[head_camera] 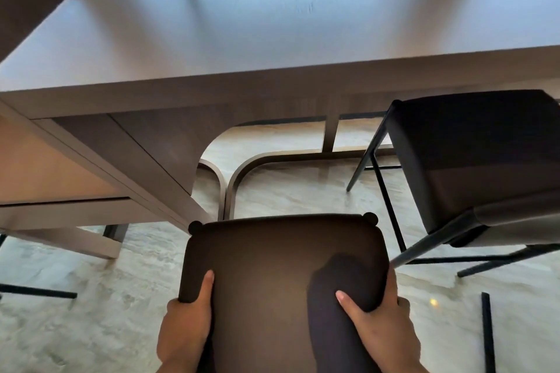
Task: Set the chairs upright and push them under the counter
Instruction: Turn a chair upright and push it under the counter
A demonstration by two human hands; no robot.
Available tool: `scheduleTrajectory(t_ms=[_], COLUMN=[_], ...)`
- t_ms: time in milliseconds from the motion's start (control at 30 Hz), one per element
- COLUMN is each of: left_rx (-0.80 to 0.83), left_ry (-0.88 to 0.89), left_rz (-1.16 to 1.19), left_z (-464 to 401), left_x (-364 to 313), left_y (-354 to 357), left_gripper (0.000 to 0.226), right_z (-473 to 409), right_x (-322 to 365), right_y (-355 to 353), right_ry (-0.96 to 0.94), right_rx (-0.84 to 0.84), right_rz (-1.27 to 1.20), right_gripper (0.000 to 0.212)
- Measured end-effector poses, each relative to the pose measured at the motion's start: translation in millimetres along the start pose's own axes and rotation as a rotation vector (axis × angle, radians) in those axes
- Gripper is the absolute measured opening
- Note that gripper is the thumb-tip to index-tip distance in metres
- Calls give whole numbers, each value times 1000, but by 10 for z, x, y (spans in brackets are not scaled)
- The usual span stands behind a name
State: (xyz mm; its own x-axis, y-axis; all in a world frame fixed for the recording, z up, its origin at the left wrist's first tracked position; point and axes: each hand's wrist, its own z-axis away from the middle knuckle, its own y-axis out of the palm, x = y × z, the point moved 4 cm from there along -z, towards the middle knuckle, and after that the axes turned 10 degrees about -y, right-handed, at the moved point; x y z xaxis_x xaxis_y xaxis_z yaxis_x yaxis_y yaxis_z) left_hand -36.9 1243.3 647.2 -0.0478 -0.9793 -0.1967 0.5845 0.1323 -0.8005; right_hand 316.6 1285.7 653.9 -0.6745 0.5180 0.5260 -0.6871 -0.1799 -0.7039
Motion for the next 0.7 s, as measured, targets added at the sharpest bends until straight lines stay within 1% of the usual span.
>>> scheduleTrajectory(t_ms=[100,233,367,600,700], left_rx=[-18,-62,-74,-55,-62], left_ry=[-45,12,92,88,134], left_rz=[-30,-46,-22,49,27], left_z=[-64,-99,-148,-242,-314], left_x=[-44,-325,-757,-1368,-1684], left_y=[16,-23,-119,-138,-129], left_gripper=[112,108,106,104,103], right_z=[-39,-182,-374,-988,-1237], right_x=[25,131,392,978,1146], right_y=[18,-86,-246,-430,-433], right_ry=[71,73,22,-65,-68], right_rx=[-12,-55,-115,-134,-128], right_rz=[-7,-13,-2,54,42], right_gripper=[116,116,118,121,119])
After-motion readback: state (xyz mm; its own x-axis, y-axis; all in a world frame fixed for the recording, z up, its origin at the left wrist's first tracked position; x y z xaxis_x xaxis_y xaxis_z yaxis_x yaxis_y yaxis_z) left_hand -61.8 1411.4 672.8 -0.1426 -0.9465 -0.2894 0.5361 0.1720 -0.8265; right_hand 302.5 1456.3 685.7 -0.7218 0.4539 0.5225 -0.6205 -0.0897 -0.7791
